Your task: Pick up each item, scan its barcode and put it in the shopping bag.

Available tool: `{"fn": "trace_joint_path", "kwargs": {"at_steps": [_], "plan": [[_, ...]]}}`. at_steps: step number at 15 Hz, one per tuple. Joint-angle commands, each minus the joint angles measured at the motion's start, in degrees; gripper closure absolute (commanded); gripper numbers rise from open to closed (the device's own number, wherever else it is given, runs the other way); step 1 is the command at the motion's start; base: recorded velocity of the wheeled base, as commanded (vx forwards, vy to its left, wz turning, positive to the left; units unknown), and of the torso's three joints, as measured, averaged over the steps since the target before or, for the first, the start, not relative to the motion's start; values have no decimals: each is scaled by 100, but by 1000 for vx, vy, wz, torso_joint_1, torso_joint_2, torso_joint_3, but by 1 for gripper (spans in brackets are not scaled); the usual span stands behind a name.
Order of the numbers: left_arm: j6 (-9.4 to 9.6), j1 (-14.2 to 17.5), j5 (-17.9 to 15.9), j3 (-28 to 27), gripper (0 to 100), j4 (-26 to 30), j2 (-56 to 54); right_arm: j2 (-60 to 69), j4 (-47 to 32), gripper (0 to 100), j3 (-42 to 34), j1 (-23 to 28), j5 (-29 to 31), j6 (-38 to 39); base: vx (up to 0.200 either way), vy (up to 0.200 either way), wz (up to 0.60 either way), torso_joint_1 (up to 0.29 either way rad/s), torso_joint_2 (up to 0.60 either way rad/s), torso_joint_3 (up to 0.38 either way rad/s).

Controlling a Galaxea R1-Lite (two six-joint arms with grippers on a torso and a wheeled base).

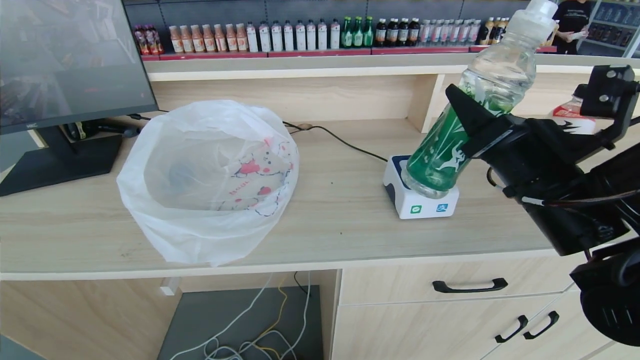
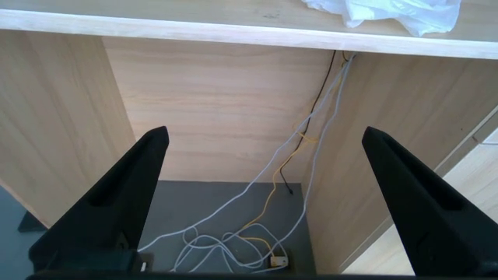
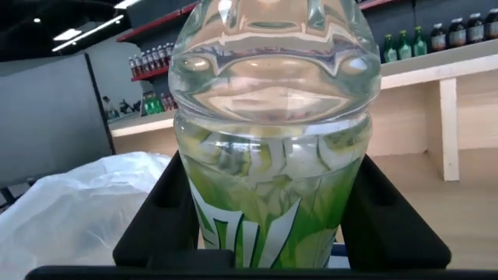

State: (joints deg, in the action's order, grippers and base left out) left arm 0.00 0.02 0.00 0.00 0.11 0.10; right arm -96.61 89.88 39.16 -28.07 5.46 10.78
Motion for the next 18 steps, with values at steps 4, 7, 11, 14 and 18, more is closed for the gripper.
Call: {"fn": "trace_joint_path", "kwargs": {"at_steps": [4,7,11,14,18], "plan": [[-9,6,0,0,0,-2,-1,-350,12,100,329,-14,210,874,0,0,0,0,0,0],[-9,6,0,0,0,-2,-1,-411,-639,100,962,-84,886,1585,0,0,0,0,0,0],[0,6,0,0,0,-2,-1,-429,-1966,100,1920,-93,1651,2754,0,0,0,0,0,0],[-9,6,0,0,0,-2,-1,-420,-2686,100,2289,-93,1932,3466,0,0,0,0,0,0],[-9,6,0,0,0,-2,-1,-376,-3680,100,2562,-84,2345,4547,0,0,0,0,0,0]]}}
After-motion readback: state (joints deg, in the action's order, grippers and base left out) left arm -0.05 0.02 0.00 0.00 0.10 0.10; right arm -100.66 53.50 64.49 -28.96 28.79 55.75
